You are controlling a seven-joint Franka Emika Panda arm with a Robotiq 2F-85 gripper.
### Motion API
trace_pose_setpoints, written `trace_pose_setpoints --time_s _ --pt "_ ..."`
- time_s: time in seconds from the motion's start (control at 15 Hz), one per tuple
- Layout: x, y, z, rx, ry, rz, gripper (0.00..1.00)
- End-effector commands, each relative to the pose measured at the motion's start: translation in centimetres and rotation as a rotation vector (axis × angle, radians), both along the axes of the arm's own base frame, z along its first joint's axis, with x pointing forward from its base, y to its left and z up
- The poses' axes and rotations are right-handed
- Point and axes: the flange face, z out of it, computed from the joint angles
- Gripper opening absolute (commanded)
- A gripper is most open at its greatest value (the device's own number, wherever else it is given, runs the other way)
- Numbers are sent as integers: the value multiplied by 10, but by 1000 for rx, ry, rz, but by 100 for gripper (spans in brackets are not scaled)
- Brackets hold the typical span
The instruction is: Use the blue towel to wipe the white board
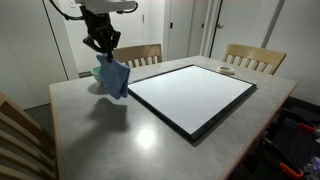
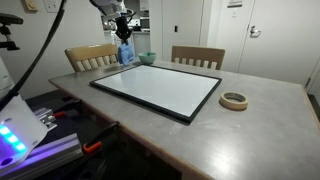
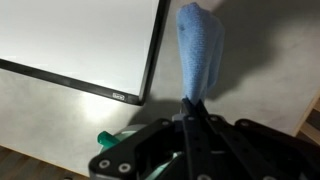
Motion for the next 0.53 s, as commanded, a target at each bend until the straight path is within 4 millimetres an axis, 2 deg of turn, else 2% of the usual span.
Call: trace_pose_setpoints --time_s 0.0,0.2,0.47 --pt "-3 2 14 52 -33 20 1" --pt "3 -8 3 110 -41 -6 1" --pt "1 -32 -38 256 -15 -84 1"
